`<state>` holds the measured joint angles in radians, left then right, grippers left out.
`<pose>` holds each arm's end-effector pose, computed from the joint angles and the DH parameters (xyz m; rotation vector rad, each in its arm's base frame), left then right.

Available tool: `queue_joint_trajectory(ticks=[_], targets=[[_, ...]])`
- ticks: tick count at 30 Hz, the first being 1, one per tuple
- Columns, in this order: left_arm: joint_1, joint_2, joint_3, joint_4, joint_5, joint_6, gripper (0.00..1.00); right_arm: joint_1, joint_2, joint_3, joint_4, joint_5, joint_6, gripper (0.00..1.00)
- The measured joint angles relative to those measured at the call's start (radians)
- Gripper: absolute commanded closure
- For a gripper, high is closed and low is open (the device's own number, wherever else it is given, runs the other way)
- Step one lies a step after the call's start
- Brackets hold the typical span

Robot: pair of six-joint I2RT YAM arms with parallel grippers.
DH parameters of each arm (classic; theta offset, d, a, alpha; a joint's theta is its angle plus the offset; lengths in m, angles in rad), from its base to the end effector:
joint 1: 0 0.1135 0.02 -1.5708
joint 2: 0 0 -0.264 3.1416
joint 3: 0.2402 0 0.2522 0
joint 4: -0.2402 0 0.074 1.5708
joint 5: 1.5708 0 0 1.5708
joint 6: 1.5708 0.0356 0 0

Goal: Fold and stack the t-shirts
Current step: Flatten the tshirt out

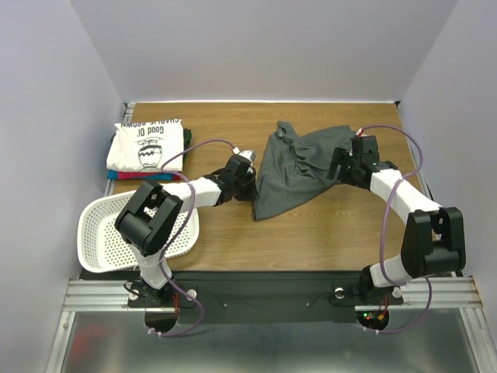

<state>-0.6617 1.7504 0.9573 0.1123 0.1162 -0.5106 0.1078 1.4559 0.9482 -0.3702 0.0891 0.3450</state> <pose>0.2868 -0.2286 0.1720 0.2432 2.3463 -0.7363 0.3015 0.0294 0.2249 0.3285 2.4239 0.0919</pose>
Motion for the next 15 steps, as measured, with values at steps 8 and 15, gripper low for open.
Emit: queue_joint_trajectory(ticks=[8, 15], targets=[[0.000, -0.047, 0.000, 0.028, 0.075, -0.026, 1.00, 0.000, 0.048, 0.000, 0.031, 0.008, 0.008, 0.13], [0.000, -0.135, 0.000, 0.036, 0.098, -0.039, 1.00, 0.000, 0.225, 0.028, 0.077, 0.009, 0.023, 0.22]])
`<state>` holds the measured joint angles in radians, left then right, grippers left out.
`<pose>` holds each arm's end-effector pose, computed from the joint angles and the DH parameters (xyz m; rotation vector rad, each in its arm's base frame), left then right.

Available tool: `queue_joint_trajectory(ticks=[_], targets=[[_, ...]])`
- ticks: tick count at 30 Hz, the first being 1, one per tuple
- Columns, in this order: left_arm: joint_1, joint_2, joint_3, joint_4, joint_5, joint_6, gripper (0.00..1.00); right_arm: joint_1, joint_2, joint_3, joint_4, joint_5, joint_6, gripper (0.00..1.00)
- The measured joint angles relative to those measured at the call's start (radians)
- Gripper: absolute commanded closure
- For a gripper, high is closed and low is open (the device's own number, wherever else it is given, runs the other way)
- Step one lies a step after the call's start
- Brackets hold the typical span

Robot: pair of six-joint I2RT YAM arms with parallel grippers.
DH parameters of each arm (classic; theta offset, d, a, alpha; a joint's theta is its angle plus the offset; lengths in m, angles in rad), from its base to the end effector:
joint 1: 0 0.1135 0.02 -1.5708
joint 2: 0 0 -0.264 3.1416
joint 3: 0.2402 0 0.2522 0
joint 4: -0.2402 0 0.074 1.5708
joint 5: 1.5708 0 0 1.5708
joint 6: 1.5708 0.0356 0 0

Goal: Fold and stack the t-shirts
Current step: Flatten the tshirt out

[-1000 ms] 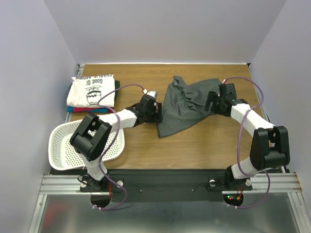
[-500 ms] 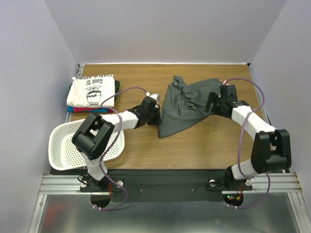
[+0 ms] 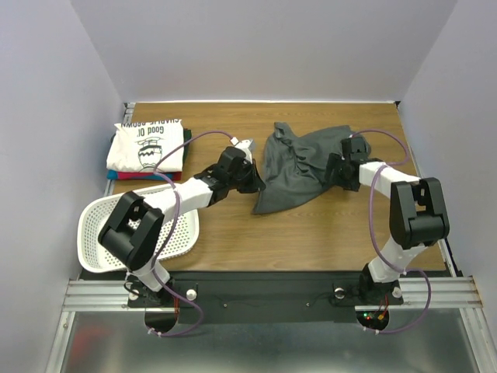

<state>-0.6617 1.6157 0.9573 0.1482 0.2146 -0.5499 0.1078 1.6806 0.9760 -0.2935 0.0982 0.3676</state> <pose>0.2772 -0.2255 0.2217 0.2629 2.1990 -0.9336 0.3322 0.0324 0.1710 0.3687 2.5358 0.0553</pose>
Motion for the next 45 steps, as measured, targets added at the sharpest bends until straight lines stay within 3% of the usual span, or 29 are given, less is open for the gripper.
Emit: queue_joint_trajectory(ticks=[2, 6, 8, 9, 12, 18, 28, 32, 35, 36, 37, 38, 39, 40, 42, 45], targets=[[0.000, -0.023, 0.000, 0.000, 0.003, -0.002, 1.00, 0.001, 0.024, 0.019, 0.009, 0.005, 0.002, 0.24], [0.000, -0.064, -0.001, -0.001, 0.005, -0.006, 1.00, 0.001, 0.054, 0.052, 0.040, 0.010, 0.003, 0.42], [0.000, -0.087, -0.001, -0.006, 0.006, -0.006, 1.00, 0.001, 0.074, 0.067, 0.050, 0.015, 0.002, 0.68], [0.000, -0.101, -0.001, -0.010, 0.005, -0.006, 1.00, 0.001, 0.082, 0.072, 0.052, 0.016, -0.002, 0.88], [0.000, -0.140, -0.001, -0.026, 0.004, -0.005, 1.00, 0.001, 0.098, 0.078, 0.067, 0.021, -0.003, 1.00], [0.000, -0.233, 0.007, -0.063, 0.006, -0.004, 1.00, 0.002, 0.045, 0.047, 0.068, 0.021, -0.009, 1.00], [0.024, -0.335, 0.088, -0.131, 0.004, 0.011, 1.00, 0.003, -0.272, 0.036, 0.005, 0.058, -0.024, 1.00], [0.093, -0.296, 0.112, -0.123, 0.008, 0.024, 1.00, 0.003, -0.202, 0.138, -0.003, 0.071, -0.037, 1.00], [0.198, -0.192, 0.149, -0.081, 0.015, 0.026, 0.99, 0.005, -0.052, 0.256, 0.000, 0.073, -0.047, 0.97], [0.229, -0.146, 0.167, -0.064, 0.015, 0.027, 0.88, 0.006, 0.002, 0.292, 0.003, 0.068, -0.046, 0.93], [0.254, -0.097, 0.190, -0.048, 0.011, 0.029, 0.62, 0.010, 0.054, 0.329, 0.002, 0.059, -0.044, 0.79], [0.277, -0.032, 0.224, -0.036, 0.006, 0.029, 0.49, 0.012, 0.092, 0.352, 0.003, 0.055, -0.043, 0.71], [0.290, 0.027, 0.256, -0.023, 0.002, 0.032, 0.38, 0.014, 0.117, 0.369, 0.003, 0.047, -0.044, 0.47], [0.296, 0.060, 0.274, -0.019, 0.000, 0.043, 0.23, 0.016, 0.148, 0.385, 0.002, 0.046, -0.043, 0.38], [0.310, 0.142, 0.311, 0.001, -0.005, 0.033, 0.13, 0.014, 0.162, 0.384, -0.005, 0.041, -0.039, 0.29], [0.295, 0.153, 0.263, 0.026, -0.018, 0.024, 0.11, 0.010, 0.142, 0.363, -0.012, 0.039, -0.039, 0.23]])
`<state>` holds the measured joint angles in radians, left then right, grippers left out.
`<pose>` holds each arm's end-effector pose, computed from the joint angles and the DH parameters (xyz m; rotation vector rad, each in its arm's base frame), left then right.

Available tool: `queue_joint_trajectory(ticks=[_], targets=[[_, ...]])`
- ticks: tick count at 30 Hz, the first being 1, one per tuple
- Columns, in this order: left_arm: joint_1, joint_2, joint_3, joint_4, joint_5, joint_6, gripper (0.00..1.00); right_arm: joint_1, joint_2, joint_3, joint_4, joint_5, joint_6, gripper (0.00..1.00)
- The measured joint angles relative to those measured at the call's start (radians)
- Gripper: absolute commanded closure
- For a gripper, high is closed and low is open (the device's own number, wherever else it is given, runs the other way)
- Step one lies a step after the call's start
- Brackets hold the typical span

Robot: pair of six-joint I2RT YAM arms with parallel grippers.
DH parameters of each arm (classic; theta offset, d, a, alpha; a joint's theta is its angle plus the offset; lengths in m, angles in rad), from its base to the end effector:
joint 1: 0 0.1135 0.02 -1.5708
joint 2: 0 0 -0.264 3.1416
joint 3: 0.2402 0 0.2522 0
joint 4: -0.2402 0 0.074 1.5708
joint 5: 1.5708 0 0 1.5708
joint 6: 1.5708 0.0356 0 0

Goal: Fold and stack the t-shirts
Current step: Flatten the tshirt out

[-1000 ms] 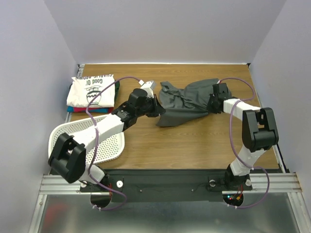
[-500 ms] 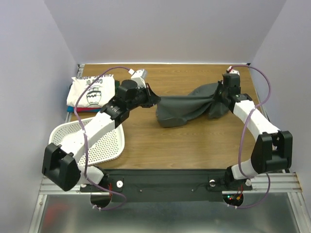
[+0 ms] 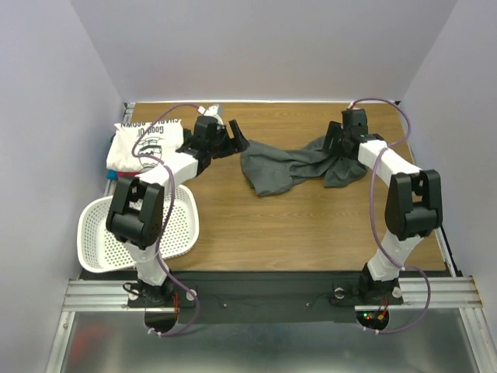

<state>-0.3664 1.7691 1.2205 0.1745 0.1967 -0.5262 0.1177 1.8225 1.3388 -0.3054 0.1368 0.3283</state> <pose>0.3837 -0.1547 0.2560 -0.0257 2.0188 -0.7721 0.4052 0.0430 0.2308 0.3130 2.3303 0.0571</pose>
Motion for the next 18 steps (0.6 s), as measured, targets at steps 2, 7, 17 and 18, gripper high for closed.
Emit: queue_joint_trajectory(ticks=[2, 7, 17, 18], targets=[[-0.026, -0.021, -0.054, 0.031, -0.008, -0.007, 0.14, 0.000, -0.060, -0.051, -0.006, 0.003, -0.003, 0.23], [-0.144, -0.135, -0.280, 0.102, -0.024, -0.034, 0.34, 0.000, -0.213, -0.168, -0.002, 0.004, -0.011, 0.23], [-0.235, -0.120, -0.360, 0.191, -0.056, -0.071, 0.43, 0.000, -0.295, -0.293, -0.004, -0.023, -0.008, 0.23], [-0.236, -0.105, -0.360, 0.197, -0.060, -0.074, 0.44, 0.000, -0.298, -0.301, -0.005, -0.026, -0.008, 0.23]])
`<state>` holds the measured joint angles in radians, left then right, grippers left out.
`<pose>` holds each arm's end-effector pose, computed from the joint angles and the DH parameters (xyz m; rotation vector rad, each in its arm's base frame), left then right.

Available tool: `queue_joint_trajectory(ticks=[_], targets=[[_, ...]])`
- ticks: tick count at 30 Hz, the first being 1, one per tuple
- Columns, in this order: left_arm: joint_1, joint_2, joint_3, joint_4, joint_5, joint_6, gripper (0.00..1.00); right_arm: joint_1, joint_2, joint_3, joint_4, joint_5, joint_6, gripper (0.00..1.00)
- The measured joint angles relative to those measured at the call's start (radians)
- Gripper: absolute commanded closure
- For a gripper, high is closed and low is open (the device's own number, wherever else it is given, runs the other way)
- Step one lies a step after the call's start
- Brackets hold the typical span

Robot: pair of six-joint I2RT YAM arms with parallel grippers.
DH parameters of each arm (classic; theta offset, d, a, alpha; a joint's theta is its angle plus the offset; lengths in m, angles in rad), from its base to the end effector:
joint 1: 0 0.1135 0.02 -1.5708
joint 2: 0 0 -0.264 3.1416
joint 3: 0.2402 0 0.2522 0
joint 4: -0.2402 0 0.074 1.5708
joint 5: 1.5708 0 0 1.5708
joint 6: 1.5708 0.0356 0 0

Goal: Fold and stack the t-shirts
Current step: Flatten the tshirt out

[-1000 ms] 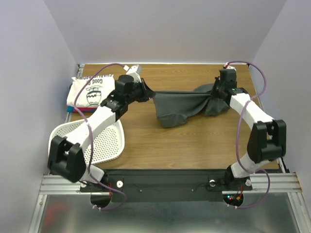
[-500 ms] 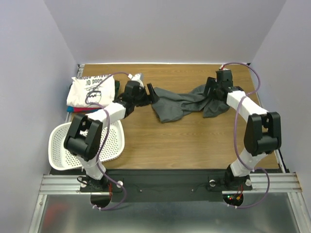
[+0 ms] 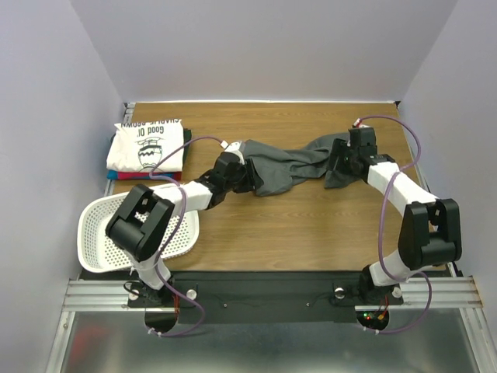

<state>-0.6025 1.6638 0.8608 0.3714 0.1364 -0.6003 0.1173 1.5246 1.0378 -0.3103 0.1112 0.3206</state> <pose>0.2915 -0.2063 0.1961 0.0948 2.1143 -0.8852 0.3270 0.0346 0.2374 0.2930 2.3448 0.0807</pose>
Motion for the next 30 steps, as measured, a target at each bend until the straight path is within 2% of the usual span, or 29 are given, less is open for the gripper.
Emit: queue_joint_trajectory(ticks=[6, 16, 17, 19, 20, 21, 30], targets=[[-0.005, 0.072, 0.009, 0.001, -0.014, -0.013, 0.44, 0.000, -0.035, -0.020, -0.003, -0.014, 0.001, 0.23], [-0.044, 0.105, 0.026, 0.007, -0.011, -0.030, 0.45, 0.000, -0.045, -0.021, -0.003, -0.023, 0.001, 0.23], [-0.047, 0.115, 0.031, 0.010, -0.008, -0.031, 0.58, 0.000, -0.045, -0.021, -0.003, -0.023, 0.001, 0.23], [-0.052, 0.134, 0.036, 0.014, -0.003, -0.038, 0.75, 0.000, -0.045, -0.021, -0.003, -0.023, 0.001, 0.23], [-0.053, 0.140, 0.036, 0.014, -0.001, -0.040, 0.91, 0.000, -0.045, -0.021, -0.003, -0.023, 0.001, 0.23], [-0.053, 0.143, 0.036, 0.012, 0.003, -0.047, 0.95, 0.000, -0.045, -0.021, -0.003, -0.023, 0.001, 0.23], [-0.052, 0.114, 0.057, -0.037, 0.027, -0.052, 0.97, 0.000, -0.060, -0.079, 0.000, -0.053, 0.011, 0.23]])
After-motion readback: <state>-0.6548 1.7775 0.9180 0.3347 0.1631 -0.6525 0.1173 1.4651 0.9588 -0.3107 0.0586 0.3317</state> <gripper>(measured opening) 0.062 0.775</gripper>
